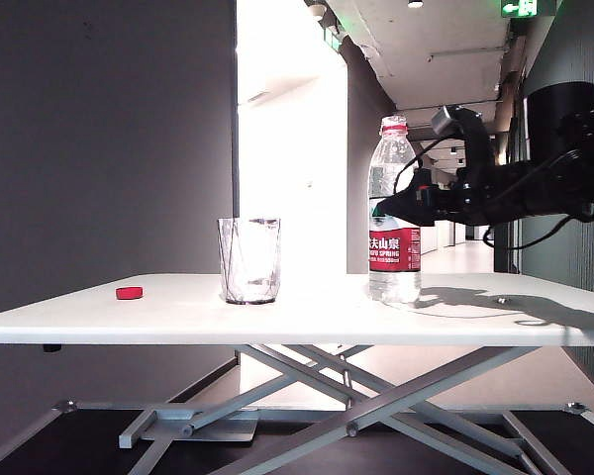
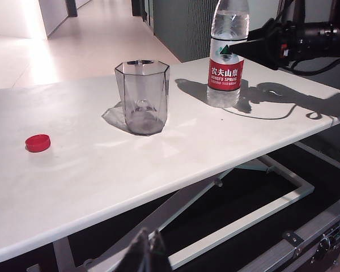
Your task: Pick up the mineral water bottle on the table and pour water into the mug until it's half full.
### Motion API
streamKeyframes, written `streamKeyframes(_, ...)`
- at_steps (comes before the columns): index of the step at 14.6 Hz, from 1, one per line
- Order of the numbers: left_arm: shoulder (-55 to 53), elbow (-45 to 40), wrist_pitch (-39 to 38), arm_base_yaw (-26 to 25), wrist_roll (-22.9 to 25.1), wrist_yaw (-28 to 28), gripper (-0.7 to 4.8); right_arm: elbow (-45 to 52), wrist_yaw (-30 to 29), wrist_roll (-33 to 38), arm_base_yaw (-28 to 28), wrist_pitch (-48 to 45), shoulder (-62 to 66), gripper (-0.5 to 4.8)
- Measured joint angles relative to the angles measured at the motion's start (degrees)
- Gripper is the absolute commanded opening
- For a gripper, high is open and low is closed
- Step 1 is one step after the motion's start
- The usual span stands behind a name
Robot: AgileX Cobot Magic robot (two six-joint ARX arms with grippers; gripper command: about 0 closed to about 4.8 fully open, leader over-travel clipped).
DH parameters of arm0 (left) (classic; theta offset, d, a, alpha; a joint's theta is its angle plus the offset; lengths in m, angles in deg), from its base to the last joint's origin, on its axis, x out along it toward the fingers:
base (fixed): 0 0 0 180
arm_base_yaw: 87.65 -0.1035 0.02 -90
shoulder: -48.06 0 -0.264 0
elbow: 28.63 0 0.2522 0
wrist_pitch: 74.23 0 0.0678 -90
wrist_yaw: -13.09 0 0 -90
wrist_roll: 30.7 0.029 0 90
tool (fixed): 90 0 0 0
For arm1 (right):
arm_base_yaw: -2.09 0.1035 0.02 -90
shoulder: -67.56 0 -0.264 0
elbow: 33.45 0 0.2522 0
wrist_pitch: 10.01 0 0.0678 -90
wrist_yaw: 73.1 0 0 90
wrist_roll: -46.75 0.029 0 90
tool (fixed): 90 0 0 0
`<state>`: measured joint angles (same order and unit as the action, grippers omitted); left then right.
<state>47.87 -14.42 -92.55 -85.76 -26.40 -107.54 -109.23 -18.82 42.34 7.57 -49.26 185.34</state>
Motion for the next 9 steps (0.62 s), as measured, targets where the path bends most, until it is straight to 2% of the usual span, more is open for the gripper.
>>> streamKeyframes(9, 0.0, 0.0, 0.0, 0.0, 0.0, 0.0, -0.05, -3.0, -0.3, 0.0, 1.0, 1.1, 4.1, 4.79)
